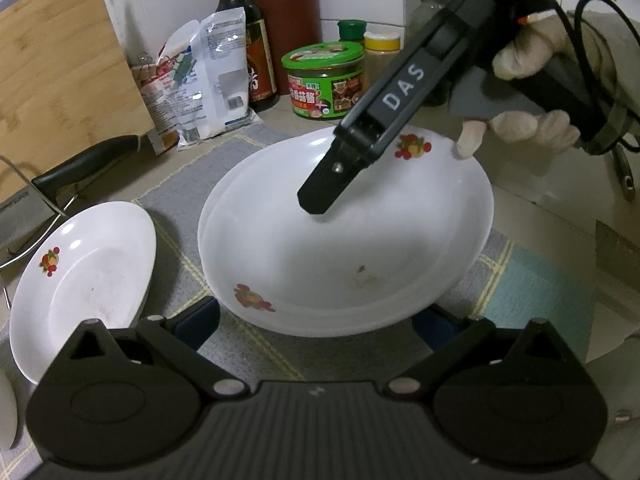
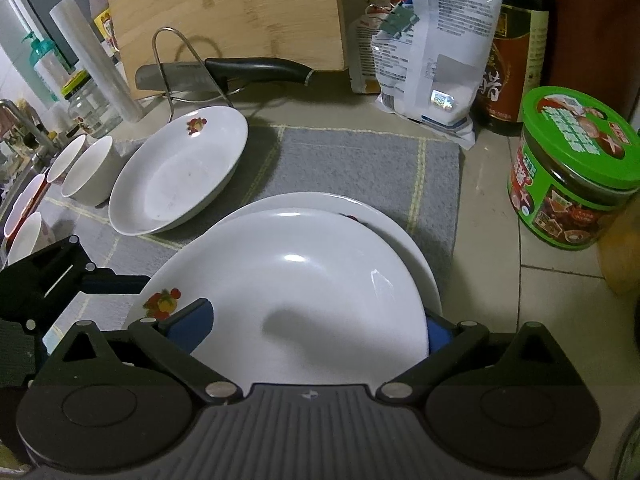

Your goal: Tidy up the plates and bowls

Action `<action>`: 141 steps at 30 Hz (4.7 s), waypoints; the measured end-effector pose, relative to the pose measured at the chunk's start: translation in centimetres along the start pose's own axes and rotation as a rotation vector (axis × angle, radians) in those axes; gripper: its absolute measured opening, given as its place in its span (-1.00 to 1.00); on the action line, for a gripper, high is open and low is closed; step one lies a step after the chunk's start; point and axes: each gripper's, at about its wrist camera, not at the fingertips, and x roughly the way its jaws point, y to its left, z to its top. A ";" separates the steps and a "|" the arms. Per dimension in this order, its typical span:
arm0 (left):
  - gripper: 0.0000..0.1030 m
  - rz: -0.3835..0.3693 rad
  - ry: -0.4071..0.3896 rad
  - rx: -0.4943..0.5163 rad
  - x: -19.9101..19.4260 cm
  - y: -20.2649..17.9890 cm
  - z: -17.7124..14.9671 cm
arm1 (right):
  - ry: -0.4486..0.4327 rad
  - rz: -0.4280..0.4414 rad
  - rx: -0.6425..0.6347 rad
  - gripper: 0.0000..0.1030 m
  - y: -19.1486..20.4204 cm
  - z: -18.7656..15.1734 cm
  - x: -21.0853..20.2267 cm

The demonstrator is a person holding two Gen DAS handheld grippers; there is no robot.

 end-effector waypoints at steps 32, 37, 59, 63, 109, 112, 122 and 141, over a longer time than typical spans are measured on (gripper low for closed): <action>0.97 -0.015 -0.034 -0.004 -0.8 0.2 0.0 | -0.002 -0.118 0.007 1.00 1.0 -1.2 -1.9; 0.97 -0.014 -0.039 -0.002 -0.9 0.1 0.0 | 0.002 -0.137 0.007 1.00 1.1 -1.5 -2.0; 0.99 0.309 -0.186 -0.367 -12.2 4.2 -8.0 | -0.222 -0.234 -0.191 1.00 13.2 -3.7 -3.0; 0.99 0.319 -0.187 -0.393 -14.1 5.3 -10.2 | -0.249 -0.250 -0.164 1.00 16.0 -4.8 -2.7; 1.00 0.385 0.016 -0.566 -1.8 9.4 -6.6 | -0.062 0.060 -0.286 1.00 9.6 7.4 7.8; 1.00 0.378 0.005 -0.556 -1.5 9.9 -6.4 | -0.033 0.086 -0.285 1.00 9.4 8.3 8.9; 1.00 0.361 -0.017 -0.535 -0.6 11.0 -5.9 | 0.051 0.169 -0.285 1.00 8.9 10.3 11.9; 1.00 0.332 -0.048 -0.493 -0.1 11.8 -6.2 | 0.079 0.239 -0.331 1.00 10.0 14.3 15.7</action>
